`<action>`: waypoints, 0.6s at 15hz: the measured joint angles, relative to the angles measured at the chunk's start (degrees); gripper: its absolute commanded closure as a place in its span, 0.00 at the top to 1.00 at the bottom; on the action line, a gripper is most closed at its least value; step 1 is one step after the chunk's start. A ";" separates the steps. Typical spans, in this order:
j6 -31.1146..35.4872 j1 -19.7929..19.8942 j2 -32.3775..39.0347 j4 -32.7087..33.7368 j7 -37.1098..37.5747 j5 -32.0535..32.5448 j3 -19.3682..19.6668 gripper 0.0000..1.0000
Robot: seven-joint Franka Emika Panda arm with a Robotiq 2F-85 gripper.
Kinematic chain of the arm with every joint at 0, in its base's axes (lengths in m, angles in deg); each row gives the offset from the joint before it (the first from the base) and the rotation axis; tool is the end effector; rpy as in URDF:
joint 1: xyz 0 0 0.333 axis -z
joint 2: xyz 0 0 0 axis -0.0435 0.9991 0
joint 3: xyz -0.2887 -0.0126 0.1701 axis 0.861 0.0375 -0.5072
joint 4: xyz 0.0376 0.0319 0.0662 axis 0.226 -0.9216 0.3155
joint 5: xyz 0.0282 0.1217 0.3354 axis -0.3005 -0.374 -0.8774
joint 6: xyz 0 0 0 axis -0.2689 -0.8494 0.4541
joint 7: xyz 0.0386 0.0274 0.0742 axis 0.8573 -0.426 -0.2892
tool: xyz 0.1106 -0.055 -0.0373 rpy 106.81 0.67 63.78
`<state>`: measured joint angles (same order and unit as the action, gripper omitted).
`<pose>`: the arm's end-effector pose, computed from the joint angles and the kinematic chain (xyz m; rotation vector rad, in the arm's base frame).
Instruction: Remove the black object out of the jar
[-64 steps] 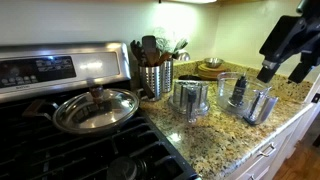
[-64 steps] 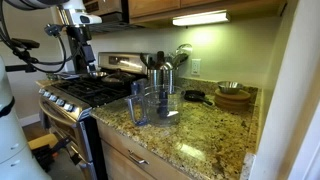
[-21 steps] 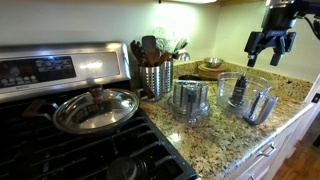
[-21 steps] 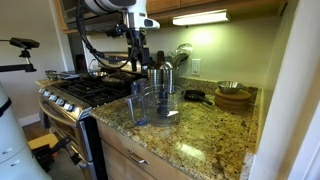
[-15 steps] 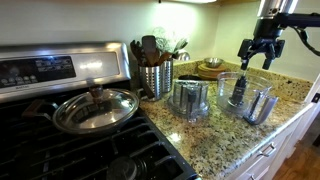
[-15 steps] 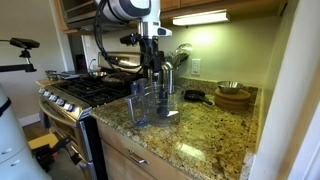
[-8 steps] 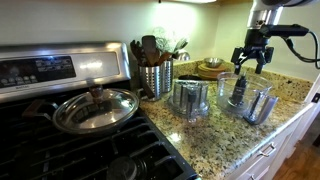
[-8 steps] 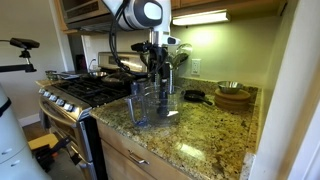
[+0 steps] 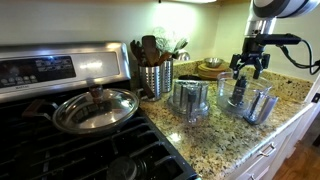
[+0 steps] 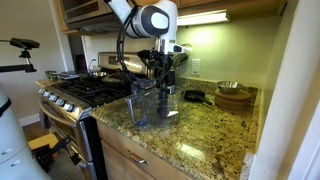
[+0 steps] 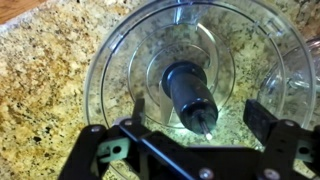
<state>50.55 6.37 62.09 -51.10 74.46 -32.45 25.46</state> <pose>0.4849 -0.0654 0.3510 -3.0603 0.5824 0.0595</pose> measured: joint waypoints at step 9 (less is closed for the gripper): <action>2.10 0.00 2.27 0.21 -0.75 -1.50 0.21 0.72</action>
<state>52.65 6.37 64.37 -50.89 73.71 -33.95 25.66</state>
